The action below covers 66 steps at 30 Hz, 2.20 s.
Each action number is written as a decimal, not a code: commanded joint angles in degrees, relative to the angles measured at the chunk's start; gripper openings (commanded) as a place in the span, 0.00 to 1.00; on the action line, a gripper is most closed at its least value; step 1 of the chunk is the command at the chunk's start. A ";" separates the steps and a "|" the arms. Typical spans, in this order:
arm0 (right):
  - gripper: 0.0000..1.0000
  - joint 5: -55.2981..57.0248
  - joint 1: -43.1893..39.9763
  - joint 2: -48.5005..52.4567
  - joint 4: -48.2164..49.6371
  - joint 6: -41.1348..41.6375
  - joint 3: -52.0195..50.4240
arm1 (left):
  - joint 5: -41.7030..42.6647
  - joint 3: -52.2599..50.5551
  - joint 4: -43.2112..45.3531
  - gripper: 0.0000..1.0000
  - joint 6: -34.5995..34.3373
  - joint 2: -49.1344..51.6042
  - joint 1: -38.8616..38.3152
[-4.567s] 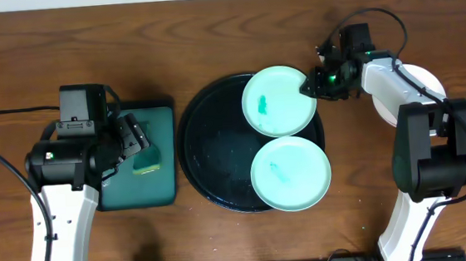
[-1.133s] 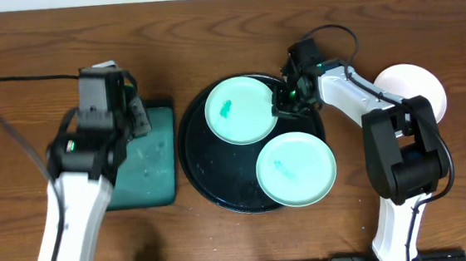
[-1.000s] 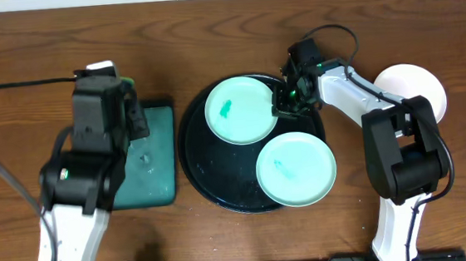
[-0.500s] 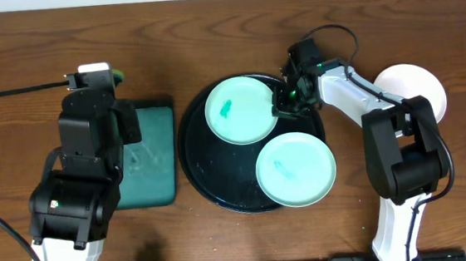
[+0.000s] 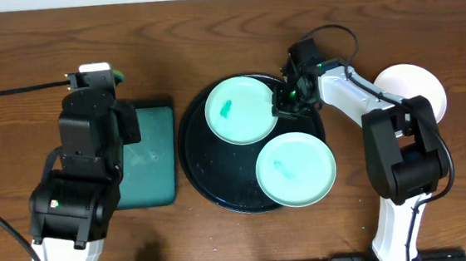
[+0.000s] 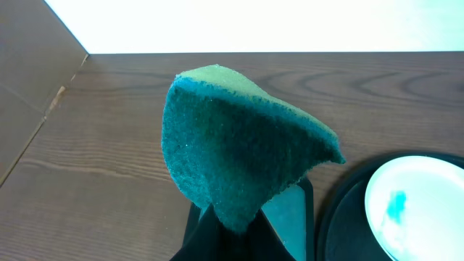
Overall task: Clean dirty plates on tray and stack at the side
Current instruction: 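Pick up the green sponge from the water tray with the left gripper, then carry the sponge with the left gripper onto the upper pale green plate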
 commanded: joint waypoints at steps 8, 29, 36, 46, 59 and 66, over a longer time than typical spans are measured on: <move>0.01 -0.07 0.39 1.88 -0.85 -0.92 -0.22 | -0.98 0.31 0.55 0.07 0.79 0.90 -0.24; 0.01 -0.09 0.57 1.88 -1.95 -0.92 -0.22 | 3.54 0.31 -9.29 0.07 -16.96 24.94 1.99; 0.01 -0.09 0.68 1.88 -2.19 -0.92 -0.22 | 18.73 0.44 -8.96 0.07 -18.23 29.35 1.97; 0.01 -0.04 4.31 1.88 -2.19 -1.57 -0.22 | 30.16 2.27 -2.99 0.07 -21.84 28.48 -0.81; 0.01 0.17 8.94 1.88 -2.05 0.66 -0.22 | 22.34 2.25 -0.20 0.07 -27.36 33.79 -10.47; 0.01 0.15 8.74 1.88 -2.01 0.61 -0.22 | 21.03 2.25 1.01 0.07 -28.04 43.39 -10.47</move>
